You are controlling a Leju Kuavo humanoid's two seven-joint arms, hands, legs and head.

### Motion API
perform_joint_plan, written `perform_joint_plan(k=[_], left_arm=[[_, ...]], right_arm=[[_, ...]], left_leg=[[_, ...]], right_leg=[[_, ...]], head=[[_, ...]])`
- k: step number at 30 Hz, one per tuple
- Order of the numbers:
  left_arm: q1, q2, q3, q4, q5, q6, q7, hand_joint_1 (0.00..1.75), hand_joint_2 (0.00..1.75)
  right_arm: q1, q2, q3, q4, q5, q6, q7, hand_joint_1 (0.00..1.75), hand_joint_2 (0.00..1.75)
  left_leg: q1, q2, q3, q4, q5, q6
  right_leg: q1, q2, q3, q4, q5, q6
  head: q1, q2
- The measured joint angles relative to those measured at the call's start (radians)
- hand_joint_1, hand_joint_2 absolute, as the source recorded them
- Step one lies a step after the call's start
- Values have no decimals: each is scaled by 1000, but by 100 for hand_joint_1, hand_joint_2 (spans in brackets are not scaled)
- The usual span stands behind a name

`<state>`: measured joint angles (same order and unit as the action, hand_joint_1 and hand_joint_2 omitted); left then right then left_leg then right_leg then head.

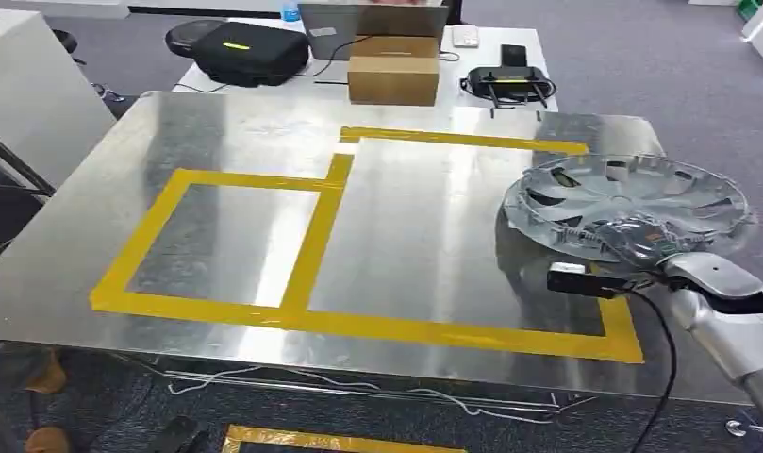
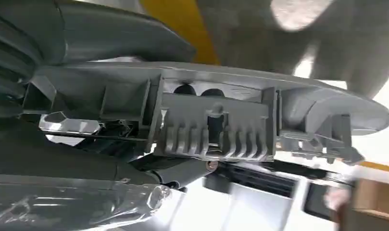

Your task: Take the parts from the cabinet and place them on the table.

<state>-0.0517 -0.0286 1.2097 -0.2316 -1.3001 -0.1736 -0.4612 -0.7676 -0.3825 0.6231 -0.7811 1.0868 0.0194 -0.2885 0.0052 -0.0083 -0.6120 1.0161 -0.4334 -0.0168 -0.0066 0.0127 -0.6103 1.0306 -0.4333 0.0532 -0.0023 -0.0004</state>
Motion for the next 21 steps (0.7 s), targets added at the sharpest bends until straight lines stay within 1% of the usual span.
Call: perform_joint_plan(k=[1, 3, 4, 5, 6, 7, 8, 9, 10, 11, 12, 13, 14, 15, 16, 17, 18, 19, 20, 21], left_arm=[[-1, 0, -2, 0, -2, -2, 0, 0, 0], [-1, 0, -3, 0, -10, -4, 0, 0, 0], [-1, 2, -5, 0, -11, -5, 0, 0, 0], [0, 0, -10, 1, -17, -7, 1, 0, 0], [0, 0, -16, 2, -21, -9, 2, 0, 0], [-2, 0, -18, 3, -24, -9, 3, 0, 0], [-4, 0, -19, 3, -26, -9, 4, 0, 0], [-6, -1, -20, 4, -29, -9, 4, 0, 0], [-7, 0, -21, 5, -30, -9, 5, 0, 0], [-8, 0, -24, 5, -30, -9, 6, 0, 0], [-8, 0, -26, 5, -30, -9, 6, 0, 0], [-8, 0, -28, 5, -32, -9, 6, 0, 0], [-8, 1, -30, 5, -33, -9, 7, 0, 0], [-9, 2, -33, 5, -35, -9, 8, 0, 0], [-9, 2, -36, 5, -39, -9, 11, 0, 0], [-11, 2, -41, 5, -42, -10, 11, 0, 0], [-13, 2, -44, 5, -43, -12, 11, 0, 0], [-16, 1, -45, 6, -45, -13, 11, 0, 0], [-19, 0, -47, 6, -48, -14, 11, 0, 0], [-20, 0, -50, 6, -49, -14, 9, 0, 0]], right_arm=[[-17, 22, 30, 29, 1, -12, -13, 175, 175], [-45, 59, 75, 75, 0, -25, -25, 175, 175], [-62, 75, 92, 86, -5, -32, -39, 175, 175], [-78, 106, 114, 99, -10, -33, -52, 175, 175], [-90, 141, 134, 107, -16, -32, -63, 175, 175], [-96, 166, 149, 112, -21, -29, -70, 175, 175], [-96, 201, 170, 119, -28, -28, -72, 175, 175], [-96, 224, 190, 126, -28, -27, -72, 175, 175], [-95, 243, 205, 131, -28, -26, -72, 175, 175], [-96, 258, 214, 133, -31, -26, -76, 175, 175], [-99, 271, 220, 135, -39, -27, -83, 175, 175], [-104, 289, 229, 136, -53, -28, -89, 175, 175], [-108, 299, 233, 137, -63, -29, -90, 175, 175], [-111, 316, 237, 139, -75, -29, -89, 175, 175], [-112, 332, 239, 140, -84, -28, -85, 175, 175], [-111, 355, 241, 141, -99, -27, -79, 175, 175], [-110, 369, 246, 141, -113, -27, -78, 175, 175], [-108, 381, 252, 141, -130, -27, -75, 175, 175], [-105, 387, 255, 141, -147, -29, -71, 175, 175], [-104, 392, 259, 141, -167, -31, -62, 175, 175]], left_leg=[[1, 0, 1, -2, 3, -5], [6, 1, 7, -12, 6, -19], [7, 1, 7, -3, -4, -27], [5, 2, -2, 21, -24, -32], [5, 2, -26, 76, -60, -34], [5, 2, -63, 158, -102, -36], [4, 2, -100, 236, -134, -37], [3, 2, -130, 290, -149, -37], [3, 2, -136, 294, -137, -35], [2, 2, -124, 261, -106, -32], [1, 2, -94, 194, -64, -28], [0, 2, -41, 91, -15, -23], [0, 6, 0, 19, 7, -21], [-2, 6, 15, -23, 2, -20], [-2, 6, 12, -17, 4, -16], [-4, 6, 12, -17, 3, -13], [-5, 7, 12, -17, 4, -9], [3, 8, 15, -24, 9, 0], [6, 10, 17, -25, 11, 4], [7, 10, 17, -25, 10, 9]], right_leg=[[2, 1, -1, 1, 0, -4], [8, 3, -1, 1, 1, -19], [-1, 1, 2, -7, 9, -30], [0, 3, 2, -7, 9, -36], [0, 7, 0, -7, 10, -43], [1, 15, -1, -7, 11, -45], [2, 18, -1, -7, 11, -46], [4, 20, -1, -7, 11, -48], [5, 20, 0, -7, 11, -48], [6, 19, 0, -7, 11, -48], [6, 18, 1, -7, 10, -47], [6, 15, 3, -6, 9, -44], [7, 13, 3, -6, 8, -43], [16, 14, -3, 4, 4, -37], [16, 14, -3, -3, 7, -33], [15, 15, -3, -5, 9, -30], [13, 16, -1, -10, 10, -27], [15, 15, -2, -8, 8, -21], [15, 10, -11, 9, -7, -16], [14, 6, -35, 65, -42, -10]], head=[[0, 0], [0, 0], [0, 0], [0, 0], [-2, 0], [-1, 0], [-2, 0], [-3, 0], [-3, 0], [-3, 0], [-3, 0], [-3, 0], [-2, 0], [-3, 0], [1, 0], [-2, 0], [0, 0], [-3, 0], [2, 0], [8, 0]])
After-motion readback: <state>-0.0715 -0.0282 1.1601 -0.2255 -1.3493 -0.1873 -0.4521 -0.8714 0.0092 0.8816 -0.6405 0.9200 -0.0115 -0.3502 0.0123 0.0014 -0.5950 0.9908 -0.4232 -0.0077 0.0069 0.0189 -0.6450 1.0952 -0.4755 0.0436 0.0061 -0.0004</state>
